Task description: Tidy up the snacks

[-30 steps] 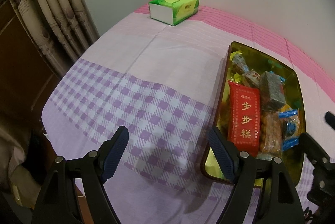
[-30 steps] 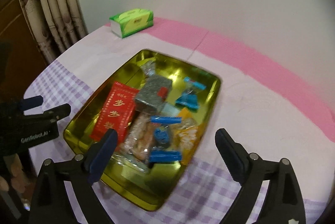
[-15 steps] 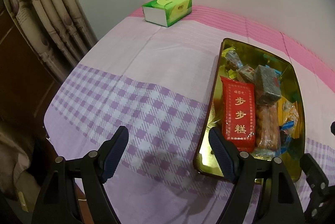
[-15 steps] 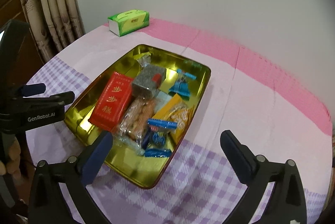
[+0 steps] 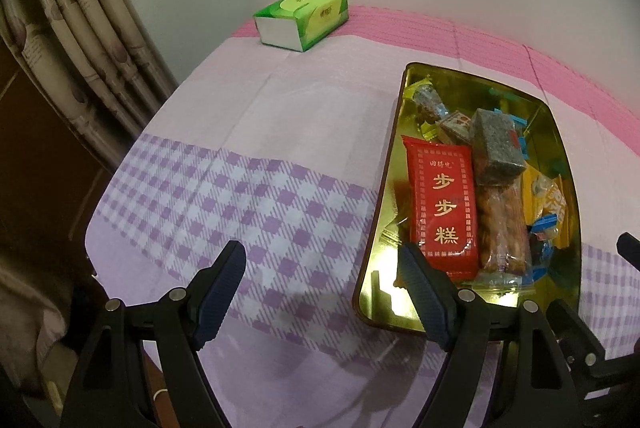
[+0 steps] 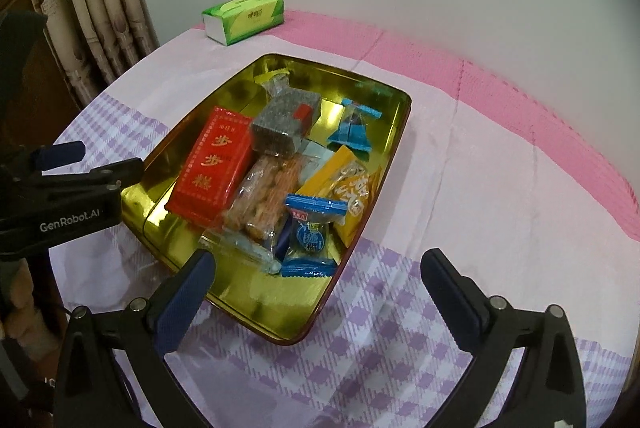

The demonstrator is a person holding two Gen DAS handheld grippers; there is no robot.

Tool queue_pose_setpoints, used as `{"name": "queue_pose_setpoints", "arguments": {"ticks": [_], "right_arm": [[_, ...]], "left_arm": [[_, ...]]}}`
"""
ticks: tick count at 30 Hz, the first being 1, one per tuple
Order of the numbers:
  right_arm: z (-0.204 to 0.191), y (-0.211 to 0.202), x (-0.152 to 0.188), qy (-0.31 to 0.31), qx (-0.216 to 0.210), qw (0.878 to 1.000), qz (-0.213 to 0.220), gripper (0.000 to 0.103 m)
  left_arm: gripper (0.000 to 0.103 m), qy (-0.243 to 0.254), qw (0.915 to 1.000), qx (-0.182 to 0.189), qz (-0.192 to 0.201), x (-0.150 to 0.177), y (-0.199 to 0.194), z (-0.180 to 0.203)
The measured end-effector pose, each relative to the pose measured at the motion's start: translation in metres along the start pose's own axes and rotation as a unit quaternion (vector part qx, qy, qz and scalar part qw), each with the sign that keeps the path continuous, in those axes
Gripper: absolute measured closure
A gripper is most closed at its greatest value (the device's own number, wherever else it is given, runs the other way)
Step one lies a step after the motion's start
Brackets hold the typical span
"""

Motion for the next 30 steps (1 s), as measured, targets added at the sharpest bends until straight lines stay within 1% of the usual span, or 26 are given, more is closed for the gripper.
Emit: {"name": "queue_pose_setpoints", "arguments": {"ticks": [15,30], "right_arm": [[-0.008,0.008,0.005,-0.007,-0.006,1.0,-0.016,0.001],[-0.011,0.015,0.008,-0.008,-0.008,1.0,-0.024,0.001]], "left_arm": [[0.024,0.009,0.9999,0.003,0.004,0.0,-0.003,0.007],[0.024,0.014,0.9999,0.005,-0.005,0.004,0.0,0.01]]}}
Point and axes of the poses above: each gripper's, at about its wrist camera, not at the fingertips, and y roughly the way its jaws point, z to its right, x to its underside, the point moved 9 cm from there along y, roughly the way its jaws point, and after that the axes turned 2 degrees about -x, right-handed, at the moved point
